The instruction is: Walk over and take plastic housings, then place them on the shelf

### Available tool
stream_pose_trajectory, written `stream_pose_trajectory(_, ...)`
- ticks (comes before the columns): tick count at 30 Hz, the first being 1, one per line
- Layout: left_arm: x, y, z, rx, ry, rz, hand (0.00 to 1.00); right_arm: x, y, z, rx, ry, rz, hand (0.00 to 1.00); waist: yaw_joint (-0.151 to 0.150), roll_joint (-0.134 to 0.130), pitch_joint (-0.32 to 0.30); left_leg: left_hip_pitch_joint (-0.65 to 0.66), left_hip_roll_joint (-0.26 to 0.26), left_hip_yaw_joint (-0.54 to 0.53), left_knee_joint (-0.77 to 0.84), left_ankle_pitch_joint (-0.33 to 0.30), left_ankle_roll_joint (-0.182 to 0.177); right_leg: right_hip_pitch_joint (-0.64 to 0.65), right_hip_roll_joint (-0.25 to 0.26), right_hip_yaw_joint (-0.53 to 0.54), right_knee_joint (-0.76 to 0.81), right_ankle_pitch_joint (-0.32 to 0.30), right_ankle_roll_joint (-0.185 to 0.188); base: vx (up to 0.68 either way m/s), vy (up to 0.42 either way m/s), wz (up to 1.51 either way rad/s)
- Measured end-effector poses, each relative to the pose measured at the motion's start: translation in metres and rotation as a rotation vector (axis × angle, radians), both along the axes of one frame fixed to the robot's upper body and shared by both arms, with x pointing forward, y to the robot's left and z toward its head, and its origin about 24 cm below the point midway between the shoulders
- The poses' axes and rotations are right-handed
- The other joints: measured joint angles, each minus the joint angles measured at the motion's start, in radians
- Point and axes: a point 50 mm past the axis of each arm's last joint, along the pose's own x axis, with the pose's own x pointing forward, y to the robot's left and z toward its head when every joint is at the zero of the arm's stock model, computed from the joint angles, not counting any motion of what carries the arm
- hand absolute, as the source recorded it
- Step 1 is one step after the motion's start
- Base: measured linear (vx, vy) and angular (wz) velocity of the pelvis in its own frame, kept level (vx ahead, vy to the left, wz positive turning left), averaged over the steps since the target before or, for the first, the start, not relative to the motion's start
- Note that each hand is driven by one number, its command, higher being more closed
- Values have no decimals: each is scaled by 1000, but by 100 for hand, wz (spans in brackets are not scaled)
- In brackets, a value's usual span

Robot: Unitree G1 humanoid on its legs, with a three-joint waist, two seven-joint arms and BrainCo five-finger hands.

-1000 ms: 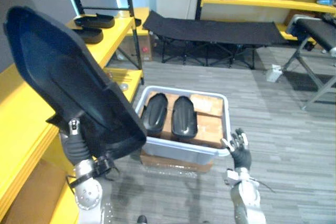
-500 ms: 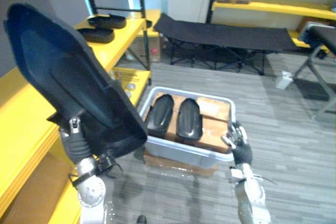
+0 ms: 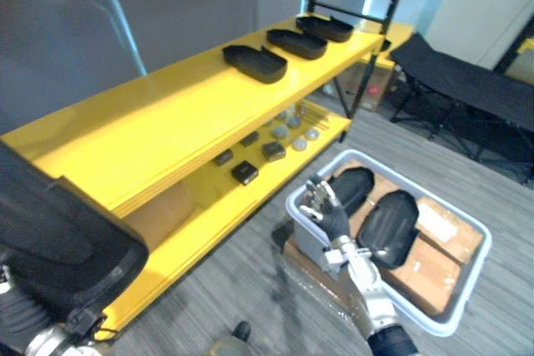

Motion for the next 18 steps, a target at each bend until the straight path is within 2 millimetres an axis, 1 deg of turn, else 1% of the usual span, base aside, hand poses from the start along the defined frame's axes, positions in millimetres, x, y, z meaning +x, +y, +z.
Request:
stream_pose_trajectory(2,0,-1,0,3,-4,-20,100,-1,-2,-2,-2,10,-14,0,-3,3,5,-16,5,4,0,8,3,0,3,-28,11,-9,12,-39,-47,40)
stream_pose_trajectory(3,2,-2,1,8,-11,-41,100,-2,-5,-4,-10,21,-30,0,-13,-1,5,-22,9,20,0,15,9,3,4,-54,14,-9,13,-33,-41,51)
stream_pose_trajectory(4,4,-2,1,11,-13,-52,100,-2,-7,-5,-13,27,-36,0,-15,-4,5,-37,12,41,0,20,16,6,4,-65,14,-5,20,7,-19,69)
stream_pose_trajectory(5,7,-4,2,15,-19,-79,100,-4,-12,-6,-12,34,-60,0,-29,-12,6,-52,18,102,0,32,32,18,1,-102,14,1,29,27,40,93)
stream_pose_trajectory(6,14,-7,3,16,-35,-119,100,-7,-21,-10,-20,54,-103,0,-41,-9,14,-67,24,175,1,49,52,30,-5,-131,22,7,38,58,70,111)
stream_pose_trajectory(7,17,-8,4,18,-43,-139,100,-10,-26,-13,-27,64,-123,0,-48,-8,15,-69,24,204,1,69,57,35,-9,-143,29,8,39,65,145,107)
stream_pose_trajectory(8,21,-10,5,21,-51,-166,100,-13,-32,-16,-38,78,-147,0,-55,-4,19,-75,18,209,2,89,36,40,-17,-149,47,9,40,75,188,81)
stream_pose_trajectory(9,26,-13,6,23,-64,-203,100,-14,-37,-17,-49,84,-172,0,-49,-10,28,-82,3,194,5,98,41,33,-33,-151,68,12,37,70,193,62)
stream_pose_trajectory(11,29,-14,7,10,-80,-228,100,-12,-33,-14,-52,68,-164,0,-53,-15,42,-85,-11,179,6,103,47,34,-42,-149,80,15,32,27,134,34)
stream_pose_trajectory(13,34,-18,3,-17,-80,-257,100,-11,-32,-12,-62,59,-159,0,-53,-6,50,-83,-17,172,5,105,51,34,-44,-126,86,22,18,-28,98,14)
stream_pose_trajectory(14,35,-20,1,-24,-78,-268,100,-10,-32,-12,-66,55,-160,0,-54,-2,53,-83,-18,172,5,105,52,34,-44,-118,85,21,16,-76,62,-4)
stream_pose_trajectory(15,37,-21,-2,-37,-72,-276,100,-10,-34,-11,-66,51,-167,0,-56,9,60,-81,-15,176,1,99,60,34,-42,-101,83,20,15,-91,33,-7)
stream_pose_trajectory(16,38,-22,-4,-44,-69,-280,100,-10,-35,-11,-66,51,-171,0,-57,16,64,-80,-13,183,0,96,57,35,-40,-98,80,18,13,-129,9,-13)
stream_pose_trajectory(17,40,-24,-6,-53,-65,-286,100,-11,-37,-11,-67,51,-177,0,-62,24,69,-83,-5,216,0,95,57,35,-34,-94,64,-3,-5,-133,-26,-17)
stream_pose_trajectory(18,41,-24,-7,-55,-65,-289,100,-10,-38,-11,-69,49,-177,0,-65,22,73,-87,-3,250,0,96,57,36,-29,-75,36,-51,-10,-135,-48,-17)
